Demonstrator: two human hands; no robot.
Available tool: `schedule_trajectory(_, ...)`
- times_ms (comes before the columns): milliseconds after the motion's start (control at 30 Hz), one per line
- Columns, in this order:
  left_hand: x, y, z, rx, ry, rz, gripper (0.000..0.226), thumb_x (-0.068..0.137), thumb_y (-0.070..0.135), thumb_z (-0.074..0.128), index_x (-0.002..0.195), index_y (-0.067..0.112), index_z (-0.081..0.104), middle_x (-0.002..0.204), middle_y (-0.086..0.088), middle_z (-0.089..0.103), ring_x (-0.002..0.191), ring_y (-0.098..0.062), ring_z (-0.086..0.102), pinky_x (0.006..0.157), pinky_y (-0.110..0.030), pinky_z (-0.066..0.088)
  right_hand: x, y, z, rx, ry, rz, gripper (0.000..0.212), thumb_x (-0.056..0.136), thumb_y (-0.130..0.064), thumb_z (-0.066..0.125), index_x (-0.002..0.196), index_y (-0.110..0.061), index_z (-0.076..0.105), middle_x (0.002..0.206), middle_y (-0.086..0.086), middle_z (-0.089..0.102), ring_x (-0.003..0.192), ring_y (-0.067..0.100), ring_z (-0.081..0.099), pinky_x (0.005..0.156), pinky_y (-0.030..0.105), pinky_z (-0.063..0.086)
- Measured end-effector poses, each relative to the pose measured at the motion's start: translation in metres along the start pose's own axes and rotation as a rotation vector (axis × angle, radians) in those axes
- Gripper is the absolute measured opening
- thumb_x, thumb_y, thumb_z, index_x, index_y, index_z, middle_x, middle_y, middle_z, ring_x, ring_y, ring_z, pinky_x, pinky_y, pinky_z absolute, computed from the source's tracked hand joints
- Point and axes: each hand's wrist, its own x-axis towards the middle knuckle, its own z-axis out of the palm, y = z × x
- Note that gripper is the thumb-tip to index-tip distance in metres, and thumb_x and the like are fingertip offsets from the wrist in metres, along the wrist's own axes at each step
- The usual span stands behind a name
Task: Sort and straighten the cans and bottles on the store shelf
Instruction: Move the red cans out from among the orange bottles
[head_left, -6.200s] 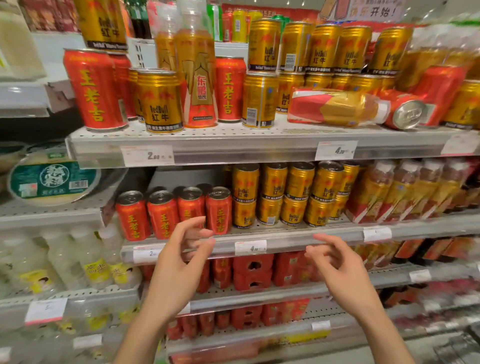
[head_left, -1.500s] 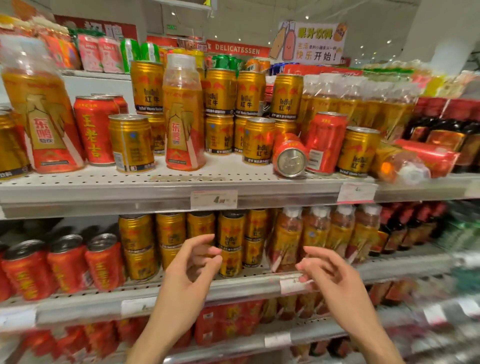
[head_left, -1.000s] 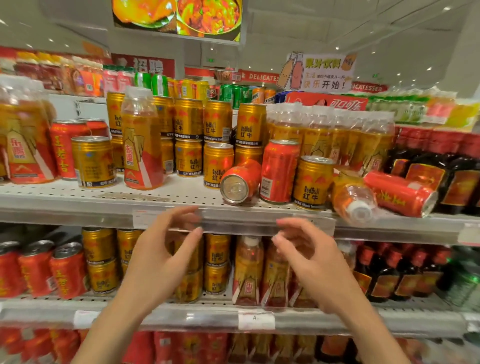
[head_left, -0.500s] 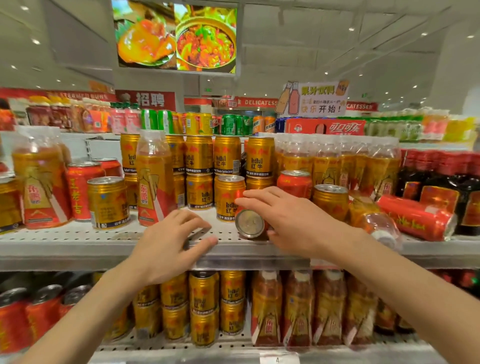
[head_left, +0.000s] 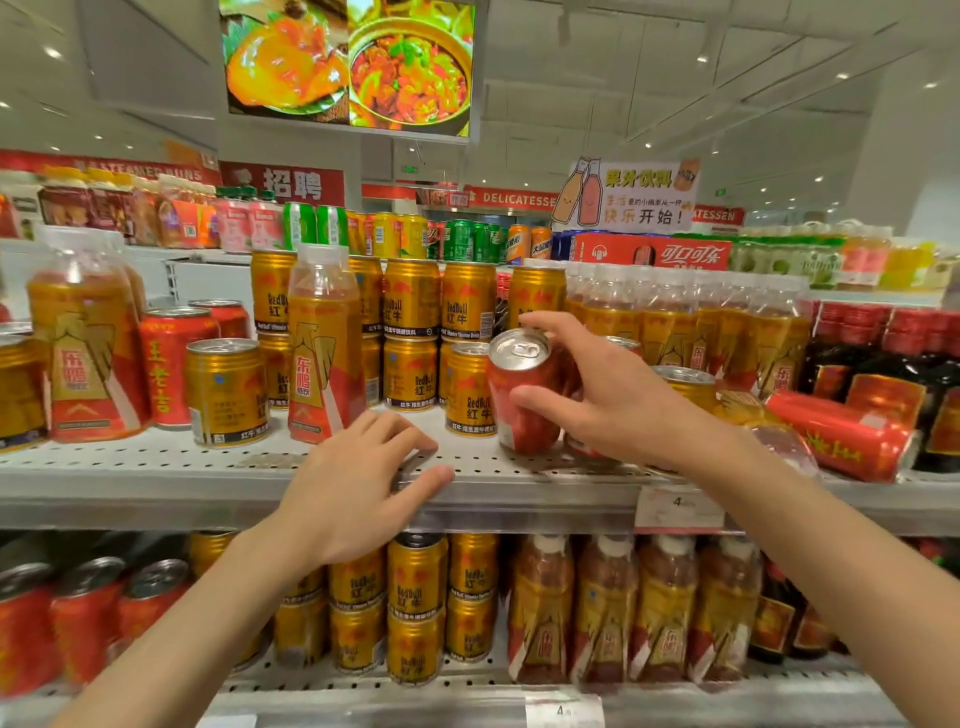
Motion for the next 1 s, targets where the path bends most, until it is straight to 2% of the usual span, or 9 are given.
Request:
schedule_trajectory(100, 0.0, 0.0, 0.0, 0.007, 0.002, 0.003, 0.065, 0.089, 0.078, 0.02, 0.123, 0.039, 0.061, 0.117, 0.021, 0.055, 0.113, -0.001, 0.048, 0.08, -0.026, 0.045, 0.004, -0.006, 0.006, -0.045, 0.019, 0.018, 0.052, 0.099, -0.042, 0.058, 0.146, -0.031, 0.041, 0.142, -0.002, 0.047, 0.1, 0.013, 0.055, 0.086, 0.025, 0.052)
schedule_trajectory(300, -0.001, 0.001, 0.001, 0.024, 0.01, 0.004, 0.065, 0.089, 0.077, 0.019, 0.123, 0.039, 0.06, 0.118, 0.021, 0.055, 0.113, -0.001, 0.048, 0.079, -0.024, 0.044, 0.011, -0.006, 0.014, 0.006, 0.062, 0.102, 0.043, 0.101, -0.044, 0.052, 0.14, -0.026, 0.048, 0.132, 0.0, 0.048, 0.116, 0.022, 0.058, 0.08, 0.037, 0.063)
schedule_trajectory(433, -0.002, 0.002, 0.001, 0.022, 0.017, 0.004, 0.066, 0.09, 0.077, 0.019, 0.123, 0.038, 0.061, 0.118, 0.02, 0.056, 0.114, -0.002, 0.05, 0.08, -0.025, 0.047, 0.008, -0.006, 0.017, -0.094, 0.114, 0.078, 0.043, 0.102, -0.045, 0.05, 0.139, -0.024, 0.051, 0.13, -0.001, 0.055, 0.113, 0.016, 0.058, 0.093, 0.033, 0.056)
schedule_trajectory(567, -0.002, 0.003, 0.001, 0.021, 0.017, -0.002, 0.066, 0.089, 0.076, 0.018, 0.123, 0.038, 0.06, 0.119, 0.019, 0.056, 0.114, -0.003, 0.05, 0.081, -0.027, 0.049, 0.002, -0.008, 0.024, -0.107, 0.193, 0.055, 0.047, 0.101, -0.043, 0.052, 0.142, -0.019, 0.052, 0.138, 0.002, 0.051, 0.105, 0.016, 0.059, 0.091, 0.033, 0.056)
schedule_trajectory(633, -0.002, 0.003, 0.001, 0.025, 0.027, 0.003, 0.067, 0.09, 0.075, 0.018, 0.123, 0.036, 0.061, 0.119, 0.019, 0.057, 0.114, -0.005, 0.05, 0.082, -0.029, 0.051, -0.002, -0.009, 0.03, -0.091, 0.229, 0.05, 0.051, 0.102, -0.041, 0.053, 0.147, -0.019, 0.048, 0.143, 0.001, 0.05, 0.118, 0.019, 0.059, 0.099, 0.036, 0.054)
schedule_trajectory(767, -0.004, 0.003, 0.003, 0.025, 0.057, 0.005, 0.067, 0.091, 0.074, 0.018, 0.121, 0.034, 0.063, 0.117, 0.016, 0.059, 0.112, -0.007, 0.053, 0.078, -0.028, 0.051, -0.019, -0.012, 0.037, 0.048, 0.202, 0.1, 0.068, 0.1, -0.037, 0.059, 0.159, -0.027, 0.026, 0.161, -0.005, 0.036, 0.143, 0.013, 0.041, 0.112, 0.037, 0.045)
schedule_trajectory(833, -0.005, 0.004, 0.003, 0.015, 0.081, 0.006, 0.065, 0.091, 0.073, 0.022, 0.118, 0.033, 0.065, 0.116, 0.015, 0.062, 0.109, -0.007, 0.055, 0.075, -0.026, 0.049, -0.03, -0.014, 0.041, 0.141, 0.211, 0.167, 0.071, 0.099, -0.036, 0.061, 0.159, -0.032, 0.024, 0.159, -0.009, 0.038, 0.14, 0.007, 0.042, 0.11, 0.032, 0.047)
schedule_trajectory(900, -0.006, 0.005, 0.004, -0.042, 0.125, 0.012, 0.056, 0.092, 0.07, 0.032, 0.114, 0.033, 0.067, 0.112, 0.016, 0.064, 0.105, -0.006, 0.058, 0.074, -0.024, 0.05, -0.046, -0.018, 0.045, 0.251, 0.233, 0.244, 0.067, 0.098, -0.035, 0.063, 0.157, -0.033, 0.029, 0.155, -0.013, 0.043, 0.135, 0.0, 0.046, 0.101, 0.018, 0.051)
schedule_trajectory(1000, -0.016, 0.014, 0.004, -0.273, 0.189, 0.011, 0.044, 0.09, 0.061, 0.048, 0.114, 0.03, 0.067, 0.108, 0.017, 0.066, 0.102, -0.003, 0.059, 0.083, -0.03, 0.053, -0.076, -0.024, 0.052, 0.41, 0.268, 0.318, 0.056, 0.097, -0.032, 0.064, 0.149, -0.033, 0.043, 0.145, -0.016, 0.051, 0.129, -0.007, 0.049, 0.089, 0.002, 0.046)
